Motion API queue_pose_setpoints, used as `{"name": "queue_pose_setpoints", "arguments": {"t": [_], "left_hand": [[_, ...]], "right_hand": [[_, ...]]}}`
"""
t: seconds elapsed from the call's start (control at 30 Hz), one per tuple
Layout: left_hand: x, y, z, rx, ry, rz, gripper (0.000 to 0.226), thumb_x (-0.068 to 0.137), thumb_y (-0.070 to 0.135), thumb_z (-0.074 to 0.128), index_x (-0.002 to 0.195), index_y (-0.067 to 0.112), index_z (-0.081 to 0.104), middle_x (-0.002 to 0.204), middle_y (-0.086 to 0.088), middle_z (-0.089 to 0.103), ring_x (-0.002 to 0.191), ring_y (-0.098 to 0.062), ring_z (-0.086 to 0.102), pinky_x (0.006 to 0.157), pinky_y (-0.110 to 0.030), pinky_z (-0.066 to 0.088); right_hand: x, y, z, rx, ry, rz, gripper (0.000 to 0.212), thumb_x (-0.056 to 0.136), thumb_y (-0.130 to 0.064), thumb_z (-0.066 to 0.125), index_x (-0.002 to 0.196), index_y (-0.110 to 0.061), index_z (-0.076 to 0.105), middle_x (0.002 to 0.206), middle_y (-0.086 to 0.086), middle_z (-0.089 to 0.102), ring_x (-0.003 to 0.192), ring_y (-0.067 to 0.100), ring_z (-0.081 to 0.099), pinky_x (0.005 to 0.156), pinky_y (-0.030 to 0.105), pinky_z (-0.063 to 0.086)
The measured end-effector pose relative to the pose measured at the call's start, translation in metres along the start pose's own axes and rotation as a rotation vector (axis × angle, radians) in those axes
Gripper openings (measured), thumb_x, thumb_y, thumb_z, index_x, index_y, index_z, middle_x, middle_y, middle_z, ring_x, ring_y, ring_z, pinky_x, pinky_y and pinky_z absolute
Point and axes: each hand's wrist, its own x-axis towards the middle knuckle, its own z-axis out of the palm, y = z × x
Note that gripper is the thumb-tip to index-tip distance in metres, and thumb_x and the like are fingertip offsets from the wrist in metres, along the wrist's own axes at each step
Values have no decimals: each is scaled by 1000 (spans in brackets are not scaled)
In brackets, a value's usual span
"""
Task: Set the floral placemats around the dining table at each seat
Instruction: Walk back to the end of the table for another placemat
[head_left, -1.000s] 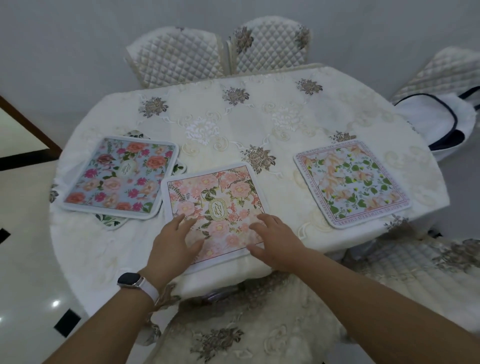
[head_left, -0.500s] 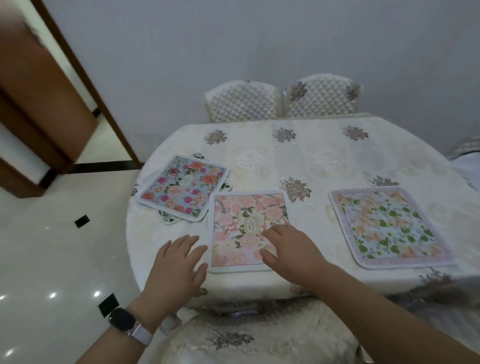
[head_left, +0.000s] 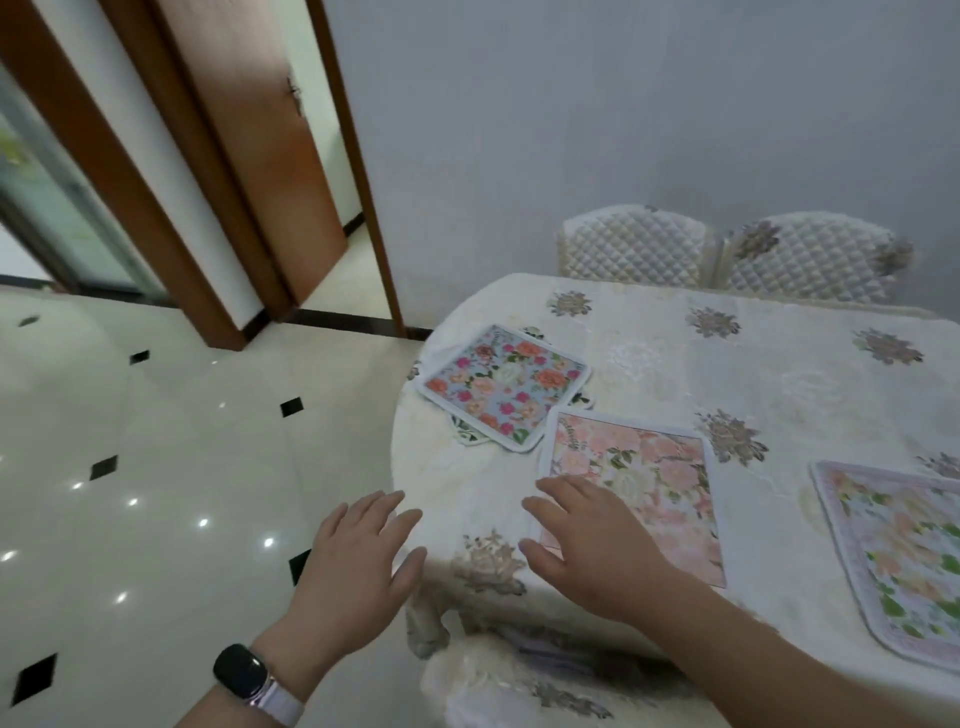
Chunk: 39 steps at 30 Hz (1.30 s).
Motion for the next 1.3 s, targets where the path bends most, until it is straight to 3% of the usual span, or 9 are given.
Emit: {"name": "queue_pose_setpoints", "arguments": {"t": [0.2,0.37,0.63,0.8,0.9,1.07,1.3], "left_hand": [[-20,-115,-1,-19,39,-29,44,89,47,41,118,26,66,129,0,63,121,-24,57,100,-47,44],[-25,-236,-3,-55,44,-41,43,88,45,41,119,27,65,130,1,63,123,-23,55,103,-47,41],[-5,-356,-16,-132,38,-5,43,89,46,41,119,27,66,130,0,63,123,-25,55,101,-49,42],[36,-380,-9,-174,32,73,44,88,47,41,119,27,66,130,0,63,123,-25,55,102,-48,41],[73,-381,-4,-192,16,141,44,88,47,43,119,27,66,130,-1,63,123,-25,55,101,-48,42],[148,-386,11,-180,-17,247,44,88,48,44,120,27,65,129,-1,63,122,-25,56,99,-47,44],[280,-414,35,-95,-109,311,46,88,50,43,122,27,64,129,0,63,119,-22,58,98,-42,42]], "right_hand": [[79,-97,34,19,-32,-37,51,90,-55,40,129,-29,60,140,-2,56,130,22,49,104,40,41],[153,-187,59,54,-9,-14,48,87,-52,44,120,-24,66,129,0,63,121,23,56,96,41,49],[228,-276,70,140,-17,169,65,86,-62,27,137,-29,53,148,-4,45,137,17,38,111,36,35],[244,-269,66,105,19,259,47,96,-51,44,136,-29,54,146,-6,47,134,15,40,106,30,34],[259,-253,64,93,42,332,52,93,-56,39,135,-29,56,145,-4,49,133,16,42,105,31,35],[304,-221,75,177,72,459,47,96,-48,47,139,-29,52,149,-6,44,135,15,39,108,31,33],[390,-144,109,266,22,596,54,95,-55,37,139,-27,51,146,-4,46,130,18,43,104,33,36]]}}
